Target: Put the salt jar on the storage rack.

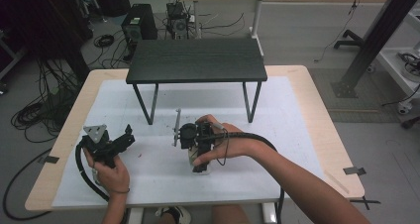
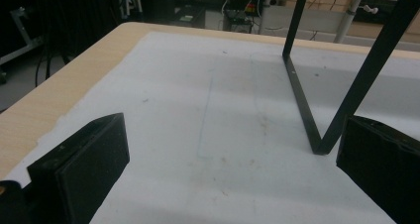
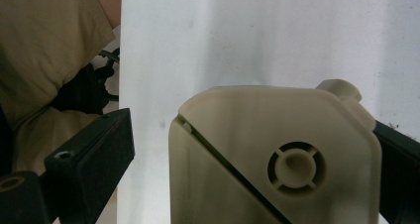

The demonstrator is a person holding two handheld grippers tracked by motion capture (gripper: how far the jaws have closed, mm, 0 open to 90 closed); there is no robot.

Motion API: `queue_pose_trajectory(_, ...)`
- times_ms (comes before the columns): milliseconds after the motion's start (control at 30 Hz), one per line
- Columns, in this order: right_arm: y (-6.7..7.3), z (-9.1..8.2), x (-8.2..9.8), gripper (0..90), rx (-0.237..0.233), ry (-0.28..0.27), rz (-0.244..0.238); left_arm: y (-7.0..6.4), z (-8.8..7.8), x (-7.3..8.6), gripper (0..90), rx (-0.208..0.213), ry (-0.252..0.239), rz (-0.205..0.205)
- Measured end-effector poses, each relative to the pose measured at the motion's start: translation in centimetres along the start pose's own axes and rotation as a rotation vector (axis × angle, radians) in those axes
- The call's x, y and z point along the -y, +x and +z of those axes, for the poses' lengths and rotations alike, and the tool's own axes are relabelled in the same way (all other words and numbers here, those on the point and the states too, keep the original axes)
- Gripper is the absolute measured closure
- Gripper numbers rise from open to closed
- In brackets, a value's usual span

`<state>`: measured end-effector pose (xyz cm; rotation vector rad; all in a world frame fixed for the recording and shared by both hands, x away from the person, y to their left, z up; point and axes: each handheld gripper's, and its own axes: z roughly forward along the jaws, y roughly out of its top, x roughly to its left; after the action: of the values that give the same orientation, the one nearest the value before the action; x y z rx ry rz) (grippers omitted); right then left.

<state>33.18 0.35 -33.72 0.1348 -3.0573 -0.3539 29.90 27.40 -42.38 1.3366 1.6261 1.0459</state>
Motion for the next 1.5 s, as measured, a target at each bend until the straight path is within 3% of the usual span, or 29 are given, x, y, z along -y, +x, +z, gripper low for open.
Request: queue_pose_trajectory(1500, 0.03, 0.22, 0.03, 5.0, -0.002, -0.004, -0.001, -0.06, -0.01, 0.01, 0.2, 0.002, 0.001, 0.004)
